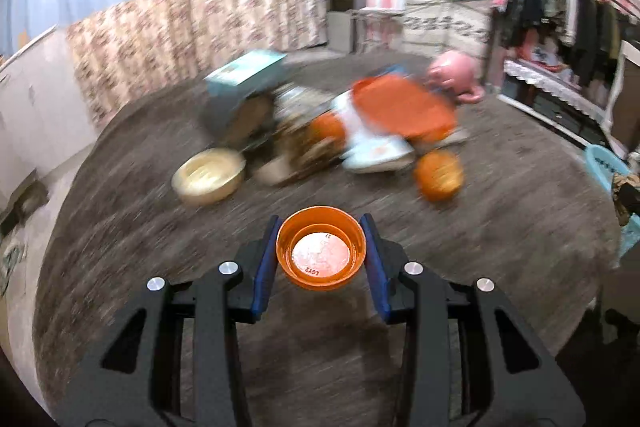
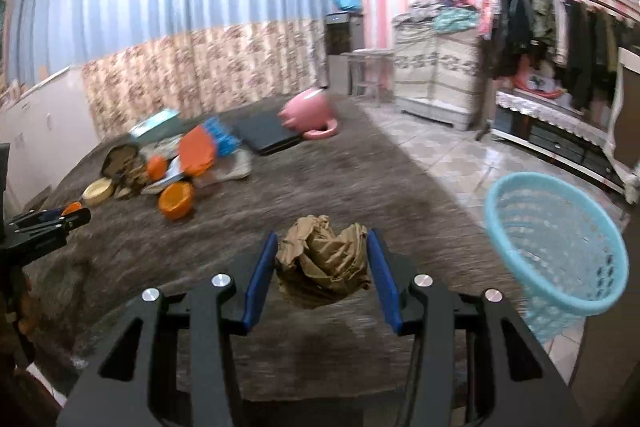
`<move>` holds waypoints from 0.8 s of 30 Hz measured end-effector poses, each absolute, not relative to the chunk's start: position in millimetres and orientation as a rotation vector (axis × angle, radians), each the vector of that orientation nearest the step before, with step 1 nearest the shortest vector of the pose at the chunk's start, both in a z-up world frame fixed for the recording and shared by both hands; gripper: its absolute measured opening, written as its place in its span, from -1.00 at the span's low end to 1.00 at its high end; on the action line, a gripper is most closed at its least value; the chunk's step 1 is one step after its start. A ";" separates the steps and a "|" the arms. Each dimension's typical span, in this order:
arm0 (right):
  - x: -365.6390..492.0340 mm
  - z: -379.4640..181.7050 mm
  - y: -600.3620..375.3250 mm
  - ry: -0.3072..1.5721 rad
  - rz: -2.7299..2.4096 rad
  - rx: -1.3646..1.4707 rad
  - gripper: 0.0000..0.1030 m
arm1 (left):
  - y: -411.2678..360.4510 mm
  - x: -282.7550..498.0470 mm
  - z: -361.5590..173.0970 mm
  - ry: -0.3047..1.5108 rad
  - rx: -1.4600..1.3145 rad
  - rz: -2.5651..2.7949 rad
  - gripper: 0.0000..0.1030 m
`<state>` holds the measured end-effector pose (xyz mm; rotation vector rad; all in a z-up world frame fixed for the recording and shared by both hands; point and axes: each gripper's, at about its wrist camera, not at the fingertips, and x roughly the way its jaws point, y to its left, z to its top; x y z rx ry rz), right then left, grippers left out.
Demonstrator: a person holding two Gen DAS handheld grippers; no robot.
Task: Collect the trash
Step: 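Carry both items to the blue basket and open both tools to drop them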
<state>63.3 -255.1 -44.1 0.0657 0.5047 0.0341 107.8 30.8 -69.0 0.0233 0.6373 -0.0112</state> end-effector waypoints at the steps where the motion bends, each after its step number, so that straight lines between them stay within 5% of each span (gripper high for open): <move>1: 61.6 -40.3 -266.1 0.497 0.009 0.079 -0.10 | 18.9 111.6 -64.3 0.626 0.029 -0.035 -0.26; 12: 48.7 -18.6 -378.2 0.439 -0.252 0.175 -0.10 | -139.3 151.3 -14.6 0.513 0.047 -0.372 -0.25; 24: 46.5 -14.2 -465.4 0.398 -0.449 0.229 -0.10 | -293.2 183.4 -19.5 0.480 0.171 -0.590 -0.25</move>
